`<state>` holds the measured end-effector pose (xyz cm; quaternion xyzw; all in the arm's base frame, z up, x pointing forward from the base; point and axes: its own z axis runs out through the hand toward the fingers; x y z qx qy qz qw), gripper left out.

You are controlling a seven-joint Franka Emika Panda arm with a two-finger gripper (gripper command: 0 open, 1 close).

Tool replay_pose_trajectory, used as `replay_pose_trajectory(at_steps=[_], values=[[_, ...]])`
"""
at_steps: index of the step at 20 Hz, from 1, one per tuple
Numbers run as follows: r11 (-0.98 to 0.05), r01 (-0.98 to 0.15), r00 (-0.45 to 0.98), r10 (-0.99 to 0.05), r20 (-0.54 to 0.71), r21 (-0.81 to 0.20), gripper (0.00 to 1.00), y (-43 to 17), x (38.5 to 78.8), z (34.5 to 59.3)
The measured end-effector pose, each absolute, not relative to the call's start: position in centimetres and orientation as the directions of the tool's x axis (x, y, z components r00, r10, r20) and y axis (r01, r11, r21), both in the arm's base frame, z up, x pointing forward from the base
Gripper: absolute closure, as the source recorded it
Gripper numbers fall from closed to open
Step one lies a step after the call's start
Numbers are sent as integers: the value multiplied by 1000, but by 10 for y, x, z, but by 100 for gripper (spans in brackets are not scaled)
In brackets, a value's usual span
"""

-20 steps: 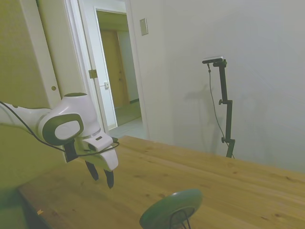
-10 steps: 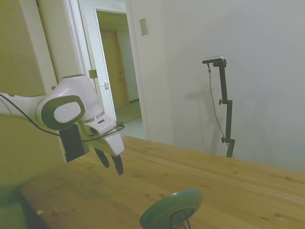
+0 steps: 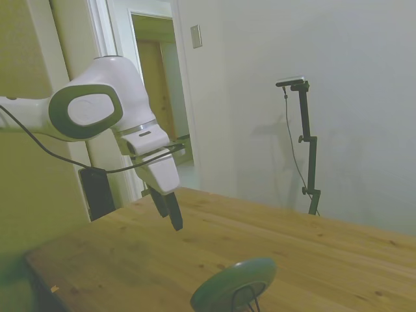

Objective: Unload the plate

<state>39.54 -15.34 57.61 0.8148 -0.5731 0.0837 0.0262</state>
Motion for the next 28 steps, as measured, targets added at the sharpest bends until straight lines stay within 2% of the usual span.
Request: replay_pose_trajectory(at_steps=[9, 16, 23, 28], values=[[-296, -945, 312, -943, 112, 142, 0, -217, 411, 565], [-291, -917, 350, -915, 202, 274, 0, -235, 403, 572], [-372, -885, 450, -839, 305, 280, 0, -222, 427, 558], [-410, -869, 488, -801, 347, 275, 0, -214, 428, 549]])
